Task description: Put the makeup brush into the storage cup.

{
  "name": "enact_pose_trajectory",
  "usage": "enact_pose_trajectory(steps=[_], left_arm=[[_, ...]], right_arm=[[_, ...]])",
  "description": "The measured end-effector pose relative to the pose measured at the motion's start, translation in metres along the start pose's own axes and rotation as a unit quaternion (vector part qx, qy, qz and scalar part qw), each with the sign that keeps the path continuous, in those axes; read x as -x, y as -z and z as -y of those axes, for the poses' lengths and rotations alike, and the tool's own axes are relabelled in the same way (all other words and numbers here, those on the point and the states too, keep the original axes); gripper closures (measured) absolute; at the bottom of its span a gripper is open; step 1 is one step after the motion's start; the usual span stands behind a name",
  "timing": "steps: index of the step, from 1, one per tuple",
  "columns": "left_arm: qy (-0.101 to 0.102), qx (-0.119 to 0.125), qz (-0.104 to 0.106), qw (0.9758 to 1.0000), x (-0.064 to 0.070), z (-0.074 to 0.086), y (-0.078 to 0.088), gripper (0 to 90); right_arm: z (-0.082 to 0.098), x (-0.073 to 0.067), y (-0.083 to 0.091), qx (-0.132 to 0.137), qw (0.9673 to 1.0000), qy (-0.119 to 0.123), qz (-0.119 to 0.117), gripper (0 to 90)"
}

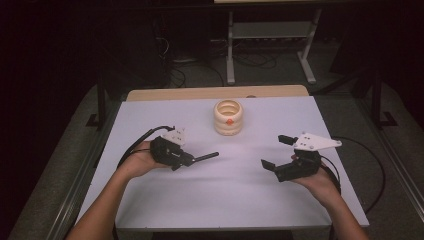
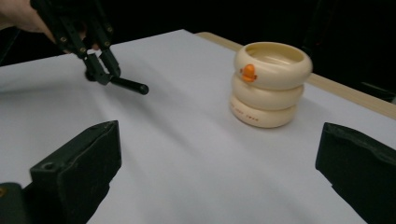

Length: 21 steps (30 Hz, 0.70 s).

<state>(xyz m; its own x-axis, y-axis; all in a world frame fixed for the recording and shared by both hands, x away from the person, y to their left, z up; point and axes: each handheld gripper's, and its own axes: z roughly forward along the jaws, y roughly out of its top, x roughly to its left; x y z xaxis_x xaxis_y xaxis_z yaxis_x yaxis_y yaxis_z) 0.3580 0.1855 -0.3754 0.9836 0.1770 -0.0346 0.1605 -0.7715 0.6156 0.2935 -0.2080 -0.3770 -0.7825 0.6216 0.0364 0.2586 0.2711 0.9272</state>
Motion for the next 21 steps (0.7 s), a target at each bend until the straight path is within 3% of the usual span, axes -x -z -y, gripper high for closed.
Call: enact_pose_trajectory(steps=[4,5,7,13,21], left_arm=[[-0.007,0.005,0.000,1.0000,0.004,-0.002,0.002,78.6],[-0.010,0.005,0.004,0.9999,0.006,-0.002,0.004,78.6],[-0.012,0.005,0.004,0.9999,0.007,-0.002,0.004,78.6],[-0.016,0.009,0.014,0.9997,0.010,-0.002,0.007,78.6],[-0.030,-0.010,0.025,0.9992,0.016,-0.006,0.004,78.6]], right_arm=[[-0.003,0.001,-0.004,-0.017,0.9996,0.010,-0.020,0.0],[-0.006,0.000,-0.009,-0.030,0.9988,0.013,-0.037,0.0],[-0.007,-0.001,-0.012,-0.039,0.9980,0.017,-0.047,0.0],[-0.010,-0.001,-0.018,-0.053,0.9963,0.027,-0.063,0.0],[-0.014,-0.005,-0.028,-0.085,0.9919,0.043,-0.084,0.1]])
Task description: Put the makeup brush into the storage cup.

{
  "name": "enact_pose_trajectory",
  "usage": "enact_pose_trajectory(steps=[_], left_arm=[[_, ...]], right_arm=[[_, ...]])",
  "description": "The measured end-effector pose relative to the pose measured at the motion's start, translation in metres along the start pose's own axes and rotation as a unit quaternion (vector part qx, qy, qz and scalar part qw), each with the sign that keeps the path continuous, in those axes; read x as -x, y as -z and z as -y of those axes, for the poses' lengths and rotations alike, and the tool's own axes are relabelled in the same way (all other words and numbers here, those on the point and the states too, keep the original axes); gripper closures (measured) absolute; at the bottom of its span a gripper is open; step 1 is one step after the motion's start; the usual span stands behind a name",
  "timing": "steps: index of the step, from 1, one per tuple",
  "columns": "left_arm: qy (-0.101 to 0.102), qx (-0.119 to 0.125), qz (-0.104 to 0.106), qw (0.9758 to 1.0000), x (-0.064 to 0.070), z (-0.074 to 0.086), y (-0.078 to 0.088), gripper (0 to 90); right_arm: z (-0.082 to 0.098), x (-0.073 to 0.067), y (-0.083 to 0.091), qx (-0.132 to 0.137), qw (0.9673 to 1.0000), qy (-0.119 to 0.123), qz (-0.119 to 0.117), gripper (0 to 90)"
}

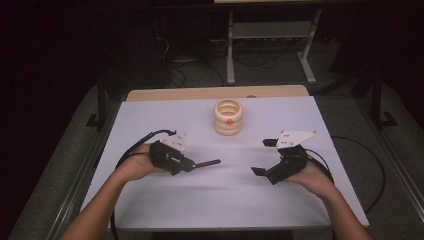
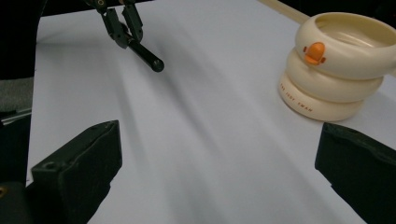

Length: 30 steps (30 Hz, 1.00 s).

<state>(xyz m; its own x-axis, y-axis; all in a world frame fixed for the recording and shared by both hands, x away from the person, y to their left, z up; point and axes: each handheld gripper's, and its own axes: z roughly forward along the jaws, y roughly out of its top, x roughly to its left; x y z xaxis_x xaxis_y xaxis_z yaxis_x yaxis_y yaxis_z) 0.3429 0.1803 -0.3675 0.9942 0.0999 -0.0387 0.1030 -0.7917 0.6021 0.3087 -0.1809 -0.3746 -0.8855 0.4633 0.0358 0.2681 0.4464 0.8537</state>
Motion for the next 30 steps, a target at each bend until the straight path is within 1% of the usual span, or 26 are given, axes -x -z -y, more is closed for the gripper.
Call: enact_pose_trajectory(steps=[1,2,7,8,9,11,12,13,15,16,18,20,22,25,26,27,28,29,30], left_arm=[[-0.001,-0.001,0.001,1.0000,0.000,-0.001,-0.001,78.6],[-0.006,-0.009,0.005,0.9999,0.000,-0.003,-0.002,78.6],[-0.013,-0.020,0.008,0.9997,0.001,-0.007,-0.004,78.6],[-0.012,-0.024,0.009,0.9996,0.001,-0.008,-0.004,78.6],[-0.017,-0.029,0.006,0.9994,0.001,-0.009,-0.005,78.6],[-0.014,-0.033,0.008,0.9993,0.002,-0.011,-0.007,78.6],[-0.016,-0.038,0.010,0.9991,0.003,-0.012,-0.009,78.6],[-0.016,-0.038,0.010,0.9991,0.003,-0.012,-0.009,78.6],[-0.022,-0.044,0.011,0.9987,0.003,-0.014,-0.012,78.6],[-0.022,-0.045,0.013,0.9987,0.003,-0.015,-0.013,78.6],[-0.024,-0.049,0.013,0.9984,0.004,-0.017,-0.015,78.6],[-0.028,-0.054,0.014,0.9980,0.004,-0.019,-0.017,78.6],[-0.029,-0.057,0.015,0.9978,0.005,-0.020,-0.019,78.6],[-0.031,-0.062,0.018,0.9975,0.007,-0.022,-0.020,78.6],[-0.036,-0.065,0.016,0.9971,0.007,-0.023,-0.021,78.6],[-0.034,-0.063,0.017,0.9973,0.007,-0.024,-0.022,78.6],[-0.038,-0.066,0.019,0.9969,0.007,-0.025,-0.022,78.6],[-0.035,-0.065,0.020,0.9971,0.008,-0.026,-0.023,78.6],[-0.038,-0.069,0.020,0.9967,0.009,-0.027,-0.024,78.6]], right_arm=[[-0.001,0.000,-0.001,-0.002,1.0000,0.004,-0.002,0.5],[-0.003,-0.002,-0.002,-0.005,0.9999,0.007,-0.007,1.5],[-0.006,-0.003,-0.003,-0.013,0.9998,0.009,-0.013,2.2],[-0.006,-0.003,-0.003,-0.016,0.9997,0.009,-0.014,2.2],[-0.006,-0.003,-0.004,-0.020,0.9996,0.006,-0.017,2.3],[-0.007,-0.002,-0.005,-0.025,0.9995,0.005,-0.020,2.6],[-0.008,-0.002,-0.007,-0.034,0.9991,0.007,-0.025,3.2],[-0.008,-0.002,-0.007,-0.034,0.9991,0.007,-0.025,3.2],[-0.009,-0.003,-0.009,-0.042,0.9987,0.009,-0.028,3.6],[-0.010,-0.003,-0.011,-0.046,0.9985,0.010,-0.029,3.8],[-0.011,-0.005,-0.014,-0.056,0.9978,0.014,-0.035,4.1],[-0.013,-0.005,-0.017,-0.067,0.9967,0.028,-0.036,4.7],[-0.014,-0.006,-0.020,-0.072,0.9959,0.031,-0.045,5.2],[-0.017,-0.008,-0.027,-0.086,0.9942,0.043,-0.048,5.6],[-0.018,-0.009,-0.029,-0.089,0.9937,0.046,-0.051,5.8],[-0.018,-0.010,-0.031,-0.092,0.9932,0.048,-0.053,6.0],[-0.019,-0.011,-0.032,-0.098,0.9927,0.045,-0.054,6.4],[-0.020,-0.010,-0.035,-0.100,0.9915,0.061,-0.057,7.5],[-0.021,-0.011,-0.036,-0.101,0.9913,0.061,-0.060,8.3]])
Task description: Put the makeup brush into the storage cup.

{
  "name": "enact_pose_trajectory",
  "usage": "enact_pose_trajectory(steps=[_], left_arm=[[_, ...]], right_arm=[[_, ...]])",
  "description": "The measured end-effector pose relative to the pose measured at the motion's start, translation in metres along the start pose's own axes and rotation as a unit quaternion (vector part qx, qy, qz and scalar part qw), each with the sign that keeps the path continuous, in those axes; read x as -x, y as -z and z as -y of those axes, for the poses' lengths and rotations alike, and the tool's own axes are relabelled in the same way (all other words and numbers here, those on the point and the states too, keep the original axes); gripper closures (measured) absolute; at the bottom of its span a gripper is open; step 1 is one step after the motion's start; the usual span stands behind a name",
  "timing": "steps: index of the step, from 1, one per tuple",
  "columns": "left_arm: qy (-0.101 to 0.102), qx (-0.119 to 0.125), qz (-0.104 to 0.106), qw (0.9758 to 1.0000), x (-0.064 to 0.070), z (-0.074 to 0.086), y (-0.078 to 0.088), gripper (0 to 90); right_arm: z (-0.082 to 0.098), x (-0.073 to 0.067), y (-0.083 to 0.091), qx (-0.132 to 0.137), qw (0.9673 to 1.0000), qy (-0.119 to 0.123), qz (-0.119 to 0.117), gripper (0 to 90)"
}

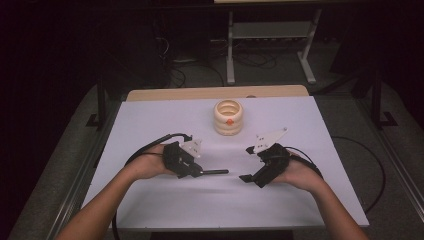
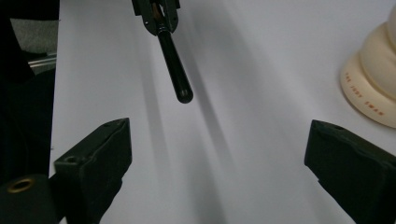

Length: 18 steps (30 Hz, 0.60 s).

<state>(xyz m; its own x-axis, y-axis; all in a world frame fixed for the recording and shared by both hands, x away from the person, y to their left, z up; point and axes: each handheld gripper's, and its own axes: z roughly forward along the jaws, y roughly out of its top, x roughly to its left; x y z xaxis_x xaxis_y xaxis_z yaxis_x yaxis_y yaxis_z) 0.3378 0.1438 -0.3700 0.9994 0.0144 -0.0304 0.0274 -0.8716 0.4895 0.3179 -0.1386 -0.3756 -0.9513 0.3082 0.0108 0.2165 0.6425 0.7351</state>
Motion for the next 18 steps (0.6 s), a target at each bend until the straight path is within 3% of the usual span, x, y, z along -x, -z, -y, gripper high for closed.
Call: enact_pose_trajectory(steps=[5,7,9,10,18], left_arm=[[-0.009,-0.009,0.004,0.9999,0.002,-0.007,-0.003,78.6],[-0.015,-0.012,0.005,0.9998,0.002,-0.010,-0.004,78.6],[-0.018,-0.015,0.006,0.9997,0.002,-0.013,-0.005,78.6],[-0.020,-0.018,0.008,0.9996,0.002,-0.014,-0.006,78.6],[-0.027,-0.025,0.011,0.9993,0.003,-0.022,-0.011,78.6]], right_arm=[[-0.005,-0.003,-0.006,-0.013,0.9997,0.006,-0.019,13.7],[-0.006,-0.003,-0.009,-0.020,0.9993,0.023,-0.022,15.4],[-0.008,-0.005,-0.011,-0.023,0.9992,0.018,-0.028,17.0],[-0.008,-0.004,-0.012,-0.025,0.9989,0.029,-0.028,18.1],[-0.013,-0.007,-0.021,-0.034,0.9979,0.035,-0.044,26.7]])
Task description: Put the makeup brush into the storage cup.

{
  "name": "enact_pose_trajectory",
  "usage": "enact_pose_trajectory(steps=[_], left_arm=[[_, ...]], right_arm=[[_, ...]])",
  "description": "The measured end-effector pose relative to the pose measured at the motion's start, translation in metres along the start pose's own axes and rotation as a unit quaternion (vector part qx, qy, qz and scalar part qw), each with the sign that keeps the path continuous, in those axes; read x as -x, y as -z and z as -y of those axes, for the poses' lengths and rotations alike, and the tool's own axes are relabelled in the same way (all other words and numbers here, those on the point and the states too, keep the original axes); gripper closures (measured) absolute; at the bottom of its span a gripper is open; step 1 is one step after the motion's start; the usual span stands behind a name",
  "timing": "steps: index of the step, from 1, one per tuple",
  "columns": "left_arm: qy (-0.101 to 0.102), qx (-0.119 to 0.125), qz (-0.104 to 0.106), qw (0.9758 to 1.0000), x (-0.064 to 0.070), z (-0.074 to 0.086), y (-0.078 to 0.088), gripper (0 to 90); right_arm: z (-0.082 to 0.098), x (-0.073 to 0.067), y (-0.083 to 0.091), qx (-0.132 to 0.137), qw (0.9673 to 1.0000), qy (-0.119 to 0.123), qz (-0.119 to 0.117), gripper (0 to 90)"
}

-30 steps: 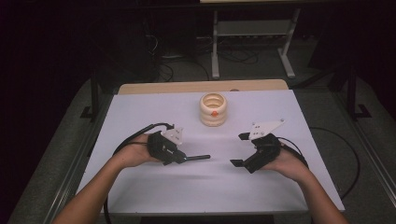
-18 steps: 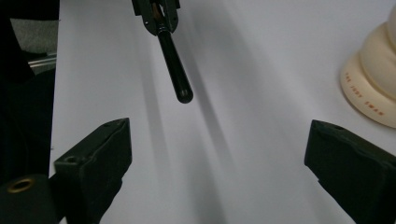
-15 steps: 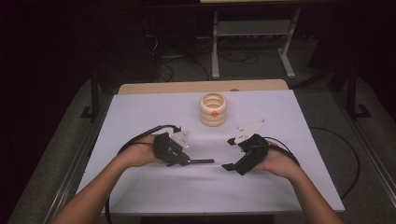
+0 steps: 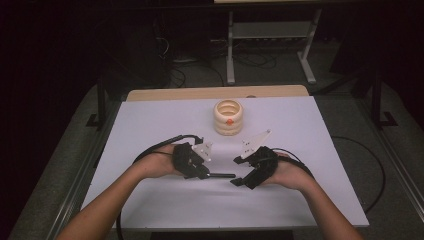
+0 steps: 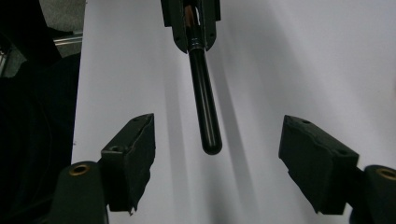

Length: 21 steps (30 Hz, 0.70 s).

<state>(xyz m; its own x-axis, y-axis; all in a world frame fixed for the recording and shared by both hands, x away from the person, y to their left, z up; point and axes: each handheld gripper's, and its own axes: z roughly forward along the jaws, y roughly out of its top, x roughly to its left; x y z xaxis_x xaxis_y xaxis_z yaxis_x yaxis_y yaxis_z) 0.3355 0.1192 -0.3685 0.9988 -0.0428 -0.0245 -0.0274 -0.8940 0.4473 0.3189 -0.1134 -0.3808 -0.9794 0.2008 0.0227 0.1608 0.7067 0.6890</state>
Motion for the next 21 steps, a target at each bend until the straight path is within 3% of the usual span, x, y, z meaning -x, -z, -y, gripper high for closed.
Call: enact_pose_trajectory(steps=[21], left_arm=[[-0.010,-0.005,0.002,0.9999,0.001,-0.009,-0.005,78.6]], right_arm=[[-0.012,-0.002,-0.027,-0.033,0.9986,0.027,-0.032,48.3]])
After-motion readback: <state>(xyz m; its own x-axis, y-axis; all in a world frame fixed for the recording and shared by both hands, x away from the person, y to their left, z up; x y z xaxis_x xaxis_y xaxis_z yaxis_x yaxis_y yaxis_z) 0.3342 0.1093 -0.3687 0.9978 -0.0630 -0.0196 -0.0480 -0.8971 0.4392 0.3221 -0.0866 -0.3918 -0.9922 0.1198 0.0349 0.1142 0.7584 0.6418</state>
